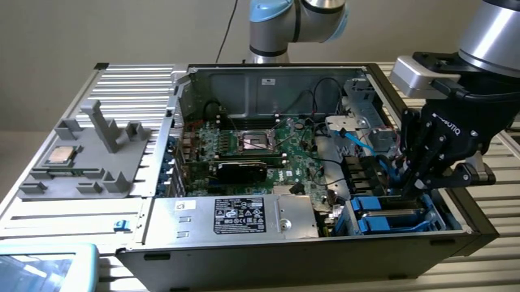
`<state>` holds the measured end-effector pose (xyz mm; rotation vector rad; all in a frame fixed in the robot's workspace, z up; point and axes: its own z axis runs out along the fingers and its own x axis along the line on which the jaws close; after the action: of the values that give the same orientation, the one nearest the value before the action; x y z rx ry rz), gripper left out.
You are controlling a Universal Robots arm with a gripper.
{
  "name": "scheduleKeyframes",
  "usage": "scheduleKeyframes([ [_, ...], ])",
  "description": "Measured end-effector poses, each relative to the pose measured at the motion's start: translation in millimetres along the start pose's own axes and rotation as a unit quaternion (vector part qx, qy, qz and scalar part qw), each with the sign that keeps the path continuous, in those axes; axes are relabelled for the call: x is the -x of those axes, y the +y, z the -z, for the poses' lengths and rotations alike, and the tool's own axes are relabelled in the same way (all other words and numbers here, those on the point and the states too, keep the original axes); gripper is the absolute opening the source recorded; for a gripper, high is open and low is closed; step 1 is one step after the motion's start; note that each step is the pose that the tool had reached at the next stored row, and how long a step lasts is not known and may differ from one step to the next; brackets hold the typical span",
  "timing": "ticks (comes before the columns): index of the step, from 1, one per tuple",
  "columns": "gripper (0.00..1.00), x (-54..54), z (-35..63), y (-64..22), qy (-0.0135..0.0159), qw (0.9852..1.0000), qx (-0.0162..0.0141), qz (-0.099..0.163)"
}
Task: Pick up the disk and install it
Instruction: 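Insert the first disk wire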
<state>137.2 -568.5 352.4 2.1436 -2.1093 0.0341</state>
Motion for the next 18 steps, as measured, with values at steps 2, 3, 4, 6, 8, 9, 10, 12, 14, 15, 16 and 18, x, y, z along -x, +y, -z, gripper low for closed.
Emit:
scheduleKeyframes([
  [2, 0.16, 0.0, -0.1, 0.1, 0.0027, 1.0, 0.0005, -0.004],
  [3, 0.16, 0.0, -0.1, 0.0, 0.0025, 1.0, 0.0008, -0.007],
  [4, 0.16, 0.0, -0.1, 0.0, 0.0023, 0.9999, 0.0013, -0.011],
  [6, 0.16, 0.0, -0.2, 0.1, 0.0014, 0.9998, 0.0025, -0.021],
  [8, 0.16, 0.1, -0.4, 0.2, 0.0006, 0.9995, 0.0035, -0.031],
  [9, 0.16, 0.1, -0.5, 0.3, 0.0003, 0.9994, 0.0039, -0.034],
  [10, 0.16, 0.1, -0.5, 0.4, 0.0001, 0.9993, 0.0044, -0.038],
  [12, 0.16, 0.1, -0.8, 0.6, -0.0004, 0.999, 0.0051, -0.044],
  [14, 0.16, 0.1, -1.0, 0.9, -0.0008, 0.9987, 0.0057, -0.05],
  [15, 0.16, 0.2, -1.2, 0.9, -0.001, 0.9986, 0.006, -0.052],
  [16, 0.16, 0.5, -1.5, 0.9, -0.0013, 0.9985, 0.0062, -0.054],
  [18, 0.16, 2.2, -1.8, 0.8, -0.0013, 0.9984, 0.0063, -0.055],
])
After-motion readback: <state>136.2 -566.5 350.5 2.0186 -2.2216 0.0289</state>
